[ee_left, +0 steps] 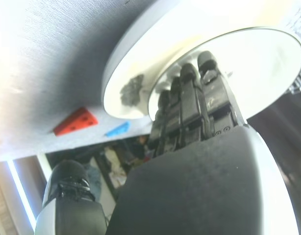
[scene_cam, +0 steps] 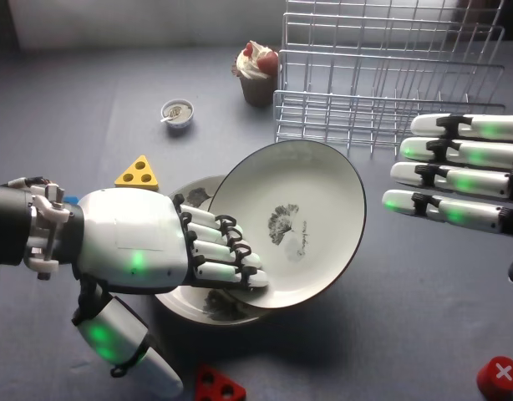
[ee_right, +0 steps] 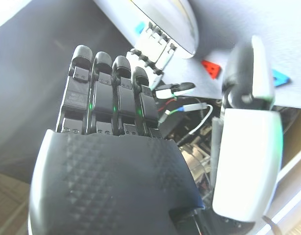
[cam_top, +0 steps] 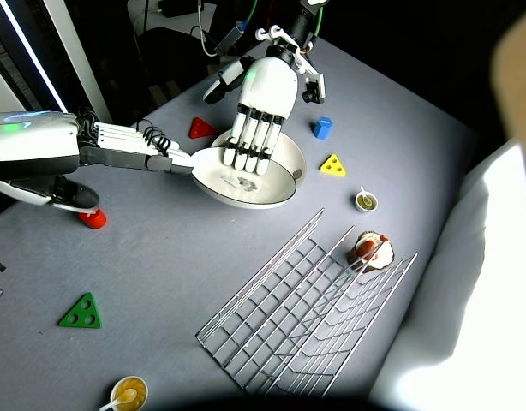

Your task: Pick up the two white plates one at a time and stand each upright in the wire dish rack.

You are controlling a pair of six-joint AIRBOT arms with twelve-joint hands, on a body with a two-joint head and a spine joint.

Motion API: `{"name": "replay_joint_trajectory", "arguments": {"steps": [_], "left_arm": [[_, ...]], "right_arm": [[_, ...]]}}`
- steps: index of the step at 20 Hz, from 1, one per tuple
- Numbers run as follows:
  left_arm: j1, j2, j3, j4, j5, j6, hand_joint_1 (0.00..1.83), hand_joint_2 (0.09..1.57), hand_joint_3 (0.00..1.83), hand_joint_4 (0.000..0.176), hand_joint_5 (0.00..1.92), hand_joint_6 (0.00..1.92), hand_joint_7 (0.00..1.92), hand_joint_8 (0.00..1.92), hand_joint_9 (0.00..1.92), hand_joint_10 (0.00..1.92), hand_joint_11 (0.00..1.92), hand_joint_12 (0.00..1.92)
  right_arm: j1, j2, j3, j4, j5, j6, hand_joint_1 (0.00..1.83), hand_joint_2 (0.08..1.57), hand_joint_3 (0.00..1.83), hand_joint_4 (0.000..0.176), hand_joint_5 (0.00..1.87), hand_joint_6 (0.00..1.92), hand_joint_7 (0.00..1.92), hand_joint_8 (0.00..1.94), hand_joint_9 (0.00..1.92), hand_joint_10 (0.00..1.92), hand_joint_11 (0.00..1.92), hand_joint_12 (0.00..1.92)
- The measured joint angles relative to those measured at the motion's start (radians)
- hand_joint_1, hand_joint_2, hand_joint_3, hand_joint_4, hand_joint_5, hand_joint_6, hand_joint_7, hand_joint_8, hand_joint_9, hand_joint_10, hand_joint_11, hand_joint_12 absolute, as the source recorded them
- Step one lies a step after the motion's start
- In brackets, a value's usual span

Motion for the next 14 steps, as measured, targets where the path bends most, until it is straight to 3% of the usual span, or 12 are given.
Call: {"name": "replay_joint_trajectory", "arguments": {"steps": [4, 6, 14], "left_arm": [[-0.003, 0.000, 0.000, 0.003, 0.002, 0.000, 0.00, 0.97, 0.00, 0.000, 0.11, 0.01, 0.17, 0.00, 0.16, 0.00, 0.16, 0.02], [-0.003, -0.001, 0.000, 0.003, 0.002, 0.000, 0.00, 0.96, 0.00, 0.000, 0.08, 0.00, 0.14, 0.00, 0.15, 0.00, 0.16, 0.02], [-0.003, -0.007, 0.000, 0.009, 0.013, 0.000, 0.06, 0.96, 0.00, 0.000, 0.08, 0.01, 0.13, 0.01, 0.13, 0.01, 0.15, 0.01]], "right_arm": [[0.001, -0.053, 0.027, 0.021, 0.000, -0.035, 1.07, 0.90, 0.00, 0.000, 0.25, 0.01, 0.24, 0.00, 0.23, 0.00, 0.25, 0.01], [0.001, -0.096, 0.057, 0.058, -0.013, -0.058, 1.23, 0.89, 0.00, 0.000, 0.28, 0.01, 0.26, 0.01, 0.26, 0.01, 0.31, 0.04], [0.058, -0.203, 0.140, 0.114, -0.080, -0.063, 1.18, 0.93, 0.01, 0.000, 0.28, 0.01, 0.23, 0.01, 0.20, 0.00, 0.26, 0.01]]}}
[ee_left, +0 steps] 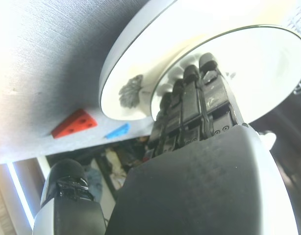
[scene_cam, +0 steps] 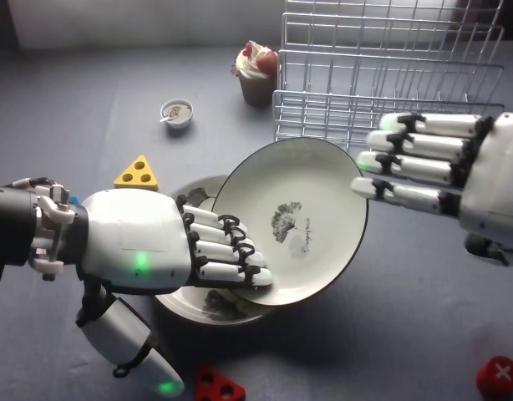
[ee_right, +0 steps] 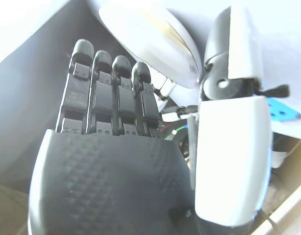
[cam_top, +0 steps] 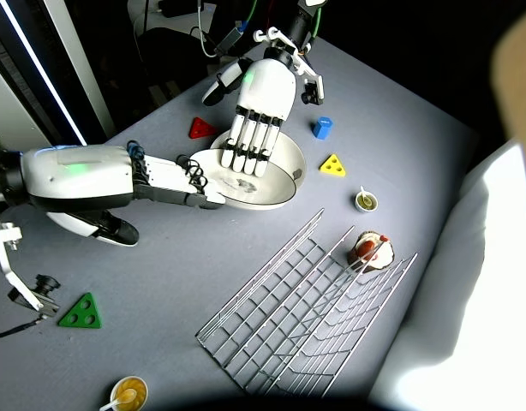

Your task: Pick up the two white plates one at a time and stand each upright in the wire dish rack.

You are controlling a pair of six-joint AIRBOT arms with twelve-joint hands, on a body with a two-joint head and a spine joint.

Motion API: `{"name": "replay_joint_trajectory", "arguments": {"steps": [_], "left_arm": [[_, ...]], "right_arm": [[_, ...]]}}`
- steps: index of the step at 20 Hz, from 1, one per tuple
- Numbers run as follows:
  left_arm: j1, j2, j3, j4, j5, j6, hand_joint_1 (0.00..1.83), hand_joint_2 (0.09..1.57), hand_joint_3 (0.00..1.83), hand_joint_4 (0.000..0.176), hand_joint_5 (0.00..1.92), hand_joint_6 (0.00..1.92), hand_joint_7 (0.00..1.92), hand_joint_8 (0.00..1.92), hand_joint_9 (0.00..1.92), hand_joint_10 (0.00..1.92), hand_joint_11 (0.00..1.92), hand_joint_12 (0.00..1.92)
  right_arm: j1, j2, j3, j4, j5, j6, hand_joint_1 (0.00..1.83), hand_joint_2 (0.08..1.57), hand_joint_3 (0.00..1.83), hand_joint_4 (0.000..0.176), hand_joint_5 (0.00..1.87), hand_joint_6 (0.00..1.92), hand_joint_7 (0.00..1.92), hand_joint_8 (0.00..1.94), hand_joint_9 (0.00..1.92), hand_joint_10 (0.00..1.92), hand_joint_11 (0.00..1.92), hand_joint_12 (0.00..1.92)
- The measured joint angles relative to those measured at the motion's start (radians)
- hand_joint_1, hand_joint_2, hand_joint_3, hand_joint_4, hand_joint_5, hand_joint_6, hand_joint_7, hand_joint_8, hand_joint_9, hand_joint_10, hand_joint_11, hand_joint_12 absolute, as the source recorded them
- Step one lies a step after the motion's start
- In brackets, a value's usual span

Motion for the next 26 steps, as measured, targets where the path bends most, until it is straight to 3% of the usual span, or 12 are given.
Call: {"name": "replay_joint_trajectory", "arguments": {"steps": [5, 17, 19, 21, 26], "left_arm": [[0.000, -0.002, 0.000, -0.003, 0.001, 0.000, 0.04, 0.97, 0.00, 0.000, 0.11, 0.01, 0.16, 0.01, 0.15, 0.01, 0.14, 0.01], [0.000, -0.004, 0.003, -0.006, 0.000, 0.000, 0.08, 0.96, 0.00, 0.000, 0.13, 0.01, 0.19, 0.01, 0.20, 0.01, 0.18, 0.02], [0.000, -0.004, 0.003, -0.006, 0.000, 0.000, 0.07, 0.96, 0.00, 0.000, 0.11, 0.00, 0.14, 0.00, 0.14, 0.00, 0.17, 0.01], [0.000, -0.005, 0.003, -0.006, 0.000, -0.002, 0.03, 0.97, 0.00, 0.000, 0.07, 0.00, 0.09, 0.00, 0.08, 0.00, 0.13, 0.00], [0.000, -0.005, 0.003, -0.004, 0.000, -0.002, 0.04, 0.96, 0.00, 0.000, 0.13, 0.01, 0.15, 0.01, 0.15, 0.01, 0.16, 0.01]], "right_arm": [[0.079, -0.026, 0.000, 0.037, -0.018, 0.000, 1.21, 0.96, 0.01, 0.000, 0.26, 0.00, 0.16, 0.00, 0.16, 0.00, 0.19, 0.00], [0.079, -0.143, 0.036, 0.051, -0.097, -0.044, 1.17, 0.96, 0.00, 0.000, 0.26, 0.01, 0.18, 0.01, 0.17, 0.01, 0.19, 0.01], [0.079, -0.170, 0.046, 0.051, -0.100, -0.063, 1.17, 0.95, 0.00, 0.000, 0.28, 0.01, 0.21, 0.02, 0.21, 0.02, 0.20, 0.02], [0.079, -0.196, 0.061, 0.053, -0.101, -0.076, 1.20, 0.95, 0.00, 0.000, 0.28, 0.00, 0.24, 0.00, 0.24, 0.01, 0.20, 0.02], [0.079, -0.270, 0.122, 0.125, -0.108, -0.105, 1.20, 0.96, 0.00, 0.000, 0.33, 0.00, 0.29, 0.01, 0.30, 0.01, 0.25, 0.04]]}}
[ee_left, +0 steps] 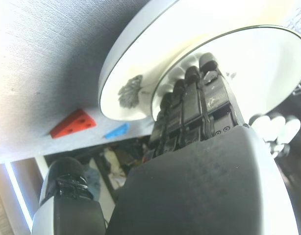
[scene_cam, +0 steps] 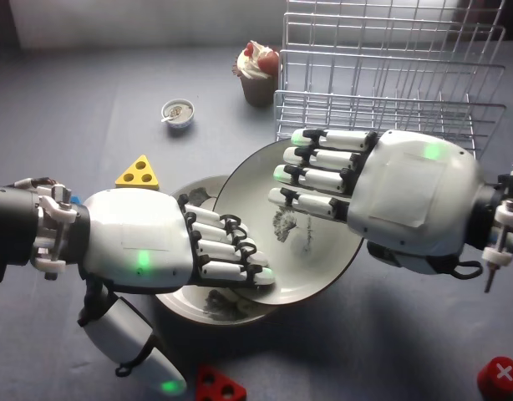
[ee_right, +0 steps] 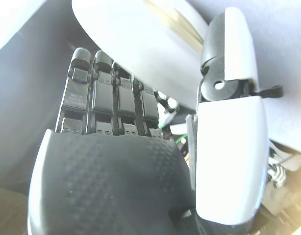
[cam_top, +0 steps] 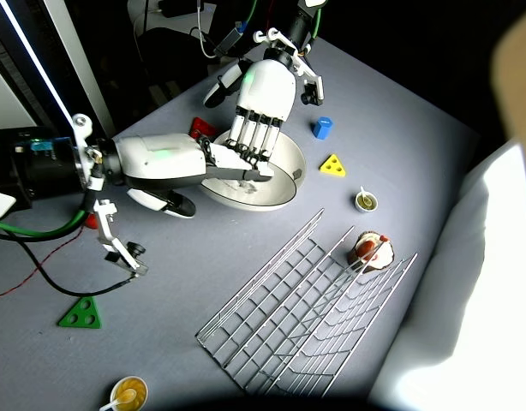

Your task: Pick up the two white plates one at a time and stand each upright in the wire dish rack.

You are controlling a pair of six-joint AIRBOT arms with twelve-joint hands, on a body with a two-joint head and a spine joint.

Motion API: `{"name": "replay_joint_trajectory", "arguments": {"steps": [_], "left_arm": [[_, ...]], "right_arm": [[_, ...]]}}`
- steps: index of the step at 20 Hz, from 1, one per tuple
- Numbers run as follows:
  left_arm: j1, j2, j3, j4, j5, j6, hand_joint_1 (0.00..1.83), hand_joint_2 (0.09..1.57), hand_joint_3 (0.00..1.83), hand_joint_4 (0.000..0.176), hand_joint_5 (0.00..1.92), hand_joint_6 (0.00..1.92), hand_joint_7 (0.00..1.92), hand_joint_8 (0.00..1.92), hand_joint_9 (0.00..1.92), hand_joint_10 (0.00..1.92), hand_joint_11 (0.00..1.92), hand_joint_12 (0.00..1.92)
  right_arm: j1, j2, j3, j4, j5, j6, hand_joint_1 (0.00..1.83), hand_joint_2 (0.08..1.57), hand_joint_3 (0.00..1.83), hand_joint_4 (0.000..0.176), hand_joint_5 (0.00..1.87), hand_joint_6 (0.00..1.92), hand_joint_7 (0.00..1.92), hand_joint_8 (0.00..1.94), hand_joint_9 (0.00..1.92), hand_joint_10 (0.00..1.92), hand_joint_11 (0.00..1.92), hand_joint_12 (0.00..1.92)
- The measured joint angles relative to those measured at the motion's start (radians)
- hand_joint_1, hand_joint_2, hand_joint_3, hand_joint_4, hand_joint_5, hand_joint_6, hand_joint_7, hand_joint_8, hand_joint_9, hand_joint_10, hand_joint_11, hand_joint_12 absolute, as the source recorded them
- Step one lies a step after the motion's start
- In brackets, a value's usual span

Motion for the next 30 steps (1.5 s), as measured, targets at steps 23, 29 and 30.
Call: {"name": "replay_joint_trajectory", "arguments": {"steps": [23, 29, 30], "left_arm": [[-0.030, 0.027, 0.024, -0.101, -0.020, 0.000, 0.05, 0.97, 0.00, 0.000, 0.12, 0.00, 0.17, 0.00, 0.17, 0.00, 0.17, 0.02], [-0.041, 0.082, 0.072, -0.184, -0.056, 0.002, 0.04, 0.97, 0.00, 0.000, 0.10, 0.01, 0.15, 0.01, 0.15, 0.01, 0.16, 0.01], [-0.042, 0.088, 0.076, -0.195, -0.069, 0.002, 0.04, 0.97, 0.00, 0.000, 0.11, 0.01, 0.15, 0.01, 0.15, 0.01, 0.16, 0.01]], "right_arm": [[0.092, -0.005, -0.061, 0.001, -0.047, -0.003, 1.50, 1.01, 0.00, 0.000, 1.06, 0.80, 1.31, 0.09, 1.20, 0.58, 1.09, 1.22], [0.125, 0.032, -0.113, 0.012, -0.075, -0.003, 1.50, 1.03, 0.00, 0.000, 1.03, 0.85, 1.19, 0.34, 1.15, 0.65, 1.07, 1.25], [0.126, 0.034, -0.119, 0.012, -0.074, -0.003, 1.50, 1.03, 0.00, 0.000, 1.02, 0.88, 1.19, 0.35, 1.15, 0.66, 1.05, 1.27]]}}
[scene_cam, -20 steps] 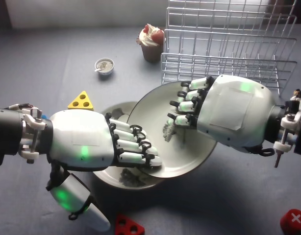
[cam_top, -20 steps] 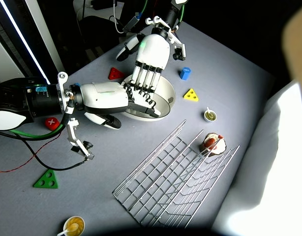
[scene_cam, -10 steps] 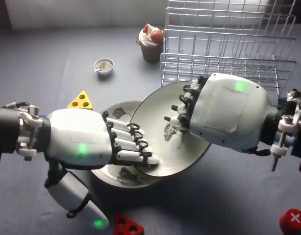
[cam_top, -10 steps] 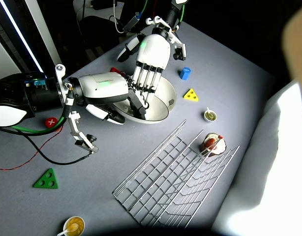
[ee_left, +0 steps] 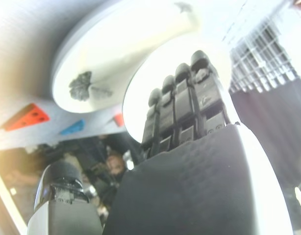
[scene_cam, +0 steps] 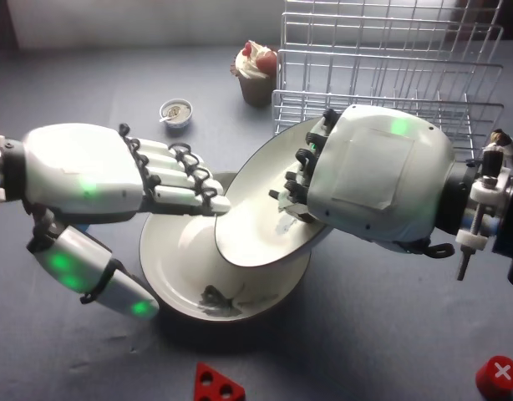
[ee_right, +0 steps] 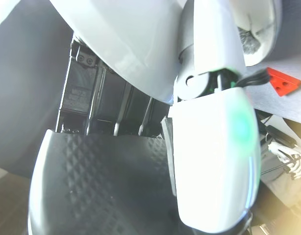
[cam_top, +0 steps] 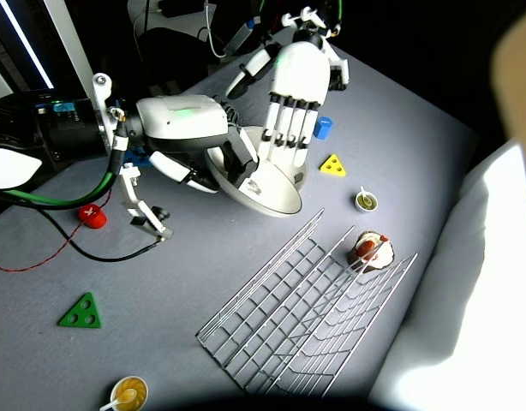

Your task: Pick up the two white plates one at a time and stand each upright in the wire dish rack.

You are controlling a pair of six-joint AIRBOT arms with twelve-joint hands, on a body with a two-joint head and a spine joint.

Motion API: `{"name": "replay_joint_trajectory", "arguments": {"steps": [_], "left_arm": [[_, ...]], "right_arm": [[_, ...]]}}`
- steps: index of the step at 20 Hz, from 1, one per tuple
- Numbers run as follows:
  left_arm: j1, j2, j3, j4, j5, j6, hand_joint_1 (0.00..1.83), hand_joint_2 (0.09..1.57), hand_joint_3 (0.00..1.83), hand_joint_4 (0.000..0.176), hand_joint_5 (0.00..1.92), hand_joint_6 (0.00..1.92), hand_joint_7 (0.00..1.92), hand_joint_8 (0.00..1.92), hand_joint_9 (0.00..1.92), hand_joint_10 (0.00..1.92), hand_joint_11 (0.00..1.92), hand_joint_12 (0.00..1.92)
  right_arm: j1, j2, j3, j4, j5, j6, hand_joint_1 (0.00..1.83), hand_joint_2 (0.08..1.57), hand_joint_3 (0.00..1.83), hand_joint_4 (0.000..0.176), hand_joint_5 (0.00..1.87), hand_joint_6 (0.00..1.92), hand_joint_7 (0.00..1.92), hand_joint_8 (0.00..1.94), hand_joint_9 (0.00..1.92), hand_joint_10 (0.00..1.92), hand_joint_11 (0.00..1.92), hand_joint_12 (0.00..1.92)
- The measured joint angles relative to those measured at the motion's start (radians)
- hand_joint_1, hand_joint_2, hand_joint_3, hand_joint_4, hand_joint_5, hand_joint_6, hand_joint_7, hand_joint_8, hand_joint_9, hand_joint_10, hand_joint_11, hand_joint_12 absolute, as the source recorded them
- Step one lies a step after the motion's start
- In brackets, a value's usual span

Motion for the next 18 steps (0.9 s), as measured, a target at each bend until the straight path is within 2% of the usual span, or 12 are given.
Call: {"name": "replay_joint_trajectory", "arguments": {"steps": [3, 5, 7, 9, 10, 11, 18], "left_arm": [[0.000, 0.026, 0.010, -0.012, -0.034, 0.000, 0.04, 0.97, 0.00, 0.000, 0.13, 0.01, 0.16, 0.01, 0.15, 0.00, 0.15, 0.00], [0.000, 0.044, 0.014, -0.009, -0.045, 0.000, 0.05, 0.97, 0.00, 0.000, 0.13, 0.01, 0.17, 0.01, 0.15, 0.00, 0.14, 0.00], [0.000, 0.056, 0.014, -0.010, -0.050, 0.000, 0.05, 0.97, 0.00, 0.000, 0.13, 0.00, 0.17, 0.00, 0.16, 0.00, 0.15, 0.00], [0.005, 0.072, 0.026, -0.005, -0.081, -0.002, 0.06, 0.97, 0.00, 0.000, 0.12, 0.00, 0.17, 0.00, 0.16, 0.00, 0.15, 0.01], [0.008, 0.076, 0.029, -0.005, -0.085, -0.001, 0.06, 0.97, 0.00, 0.000, 0.12, 0.00, 0.17, 0.00, 0.16, 0.00, 0.15, 0.01], [0.013, 0.084, 0.041, -0.005, -0.093, -0.001, 0.05, 0.96, 0.00, 0.000, 0.12, 0.00, 0.17, 0.00, 0.16, 0.00, 0.15, 0.00], [0.018, 0.101, 0.082, -0.004, -0.111, 0.000, 0.06, 0.97, 0.00, 0.000, 0.14, 0.01, 0.18, 0.01, 0.17, 0.01, 0.18, 0.02]], "right_arm": [[0.024, 0.021, -0.029, -0.001, -0.018, 0.003, 1.50, 1.03, 0.00, 0.000, 1.00, 0.88, 1.17, 0.40, 1.18, 0.60, 1.06, 1.26], [0.041, 0.046, -0.056, 0.000, -0.024, 0.002, 1.50, 1.02, 0.00, 0.000, 1.04, 0.84, 1.22, 0.30, 1.18, 0.59, 1.08, 1.23], [0.064, 0.066, -0.080, 0.013, -0.027, 0.003, 1.50, 1.02, 0.00, 0.000, 1.07, 0.80, 1.26, 0.19, 1.18, 0.60, 1.05, 1.28], [0.116, 0.089, -0.116, 0.080, -0.064, 0.003, 1.50, 1.03, 0.00, 0.000, 1.03, 0.85, 1.32, 0.03, 1.20, 0.62, 1.01, 1.37], [0.127, 0.094, -0.122, 0.100, -0.076, 0.003, 1.50, 1.03, 0.00, 0.000, 1.03, 0.85, 1.32, 0.03, 1.20, 0.62, 1.01, 1.37], [0.161, 0.107, -0.136, 0.144, -0.100, 0.012, 1.50, 1.02, 0.00, 0.000, 1.03, 0.83, 1.32, 0.03, 1.23, 0.56, 1.04, 1.31], [0.367, 0.171, -0.201, 0.322, -0.236, 0.037, 1.50, 1.02, 0.00, 0.000, 1.04, 0.81, 1.31, 0.03, 1.25, 0.52, 1.06, 1.29]]}}
